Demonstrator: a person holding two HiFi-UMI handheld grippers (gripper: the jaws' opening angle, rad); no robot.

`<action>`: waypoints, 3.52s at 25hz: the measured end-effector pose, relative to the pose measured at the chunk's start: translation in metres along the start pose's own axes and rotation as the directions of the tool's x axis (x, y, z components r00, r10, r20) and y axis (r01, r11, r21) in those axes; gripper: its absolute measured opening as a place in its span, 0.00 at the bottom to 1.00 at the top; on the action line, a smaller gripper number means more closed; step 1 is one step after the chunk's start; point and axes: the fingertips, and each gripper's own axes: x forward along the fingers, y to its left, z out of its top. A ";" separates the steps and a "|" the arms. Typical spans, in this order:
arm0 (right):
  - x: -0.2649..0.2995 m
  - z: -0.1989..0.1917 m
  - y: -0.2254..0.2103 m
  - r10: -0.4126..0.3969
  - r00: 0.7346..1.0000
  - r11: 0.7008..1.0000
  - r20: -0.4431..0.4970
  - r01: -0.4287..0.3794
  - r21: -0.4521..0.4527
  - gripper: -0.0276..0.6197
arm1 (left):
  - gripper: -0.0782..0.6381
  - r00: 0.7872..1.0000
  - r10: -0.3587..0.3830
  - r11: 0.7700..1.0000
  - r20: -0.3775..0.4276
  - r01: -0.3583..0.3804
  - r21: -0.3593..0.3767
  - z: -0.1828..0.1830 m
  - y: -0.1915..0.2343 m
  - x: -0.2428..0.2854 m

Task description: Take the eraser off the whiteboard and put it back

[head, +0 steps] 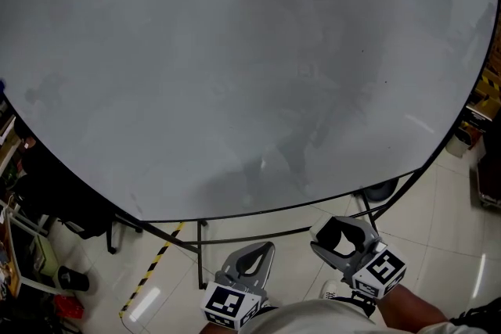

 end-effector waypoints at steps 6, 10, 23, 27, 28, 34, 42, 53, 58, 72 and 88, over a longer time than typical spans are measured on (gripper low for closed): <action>0.012 0.020 -0.008 -0.079 0.996 0.962 -0.045 0.064 -0.266 0.43 | 0.13 1.000 0.005 1.000 -0.006 -0.005 -0.008 -0.007 -0.002 -0.003; 0.021 0.026 -0.015 -0.182 0.979 0.879 -0.091 0.120 -0.461 0.43 | 0.13 1.000 0.014 1.000 -0.001 -0.014 -0.013 -0.007 -0.001 -0.004; 0.047 0.062 -0.030 -0.243 0.970 0.829 -0.010 0.203 -0.522 0.43 | 0.13 1.000 0.021 1.000 0.008 -0.021 -0.019 -0.003 -0.002 -0.007; 0.056 0.072 -0.032 -0.259 0.966 0.806 0.001 0.217 -0.551 0.43 | 0.13 1.000 0.025 1.000 0.006 -0.025 -0.016 -0.006 -0.001 -0.009; 0.058 0.072 -0.033 -0.262 0.965 0.802 0.002 0.218 -0.556 0.43 | 0.13 1.000 0.025 1.000 0.005 -0.025 -0.015 -0.008 -0.002 -0.010; 0.068 0.082 -0.041 -0.298 0.954 0.771 0.017 0.251 -0.586 0.43 | 0.13 1.000 0.026 0.999 0.002 -0.026 -0.020 -0.008 -0.005 -0.015; 0.089 0.110 -0.046 -0.362 0.930 0.680 0.071 0.315 -0.662 0.43 | 0.13 1.000 0.029 0.999 0.000 -0.029 -0.020 -0.007 -0.006 -0.017; 0.110 0.137 -0.052 -0.408 0.905 0.597 0.119 0.363 -0.715 0.43 | 0.13 0.999 0.035 0.999 -0.003 -0.035 -0.011 -0.008 -0.003 -0.019; 0.114 0.137 -0.056 -0.429 0.894 0.579 0.131 0.383 -0.719 0.43 | 0.13 1.000 0.029 0.999 -0.006 -0.029 -0.018 -0.012 -0.005 -0.019; 0.114 0.137 -0.057 -0.462 0.874 0.541 0.150 0.412 -0.734 0.44 | 0.13 1.000 0.030 0.999 -0.004 -0.031 -0.020 -0.010 -0.003 -0.017; 0.103 0.137 -0.048 -0.439 0.884 0.556 0.160 0.407 -0.725 0.48 | 0.13 1.000 0.024 0.999 -0.004 -0.024 -0.034 -0.012 -0.006 -0.015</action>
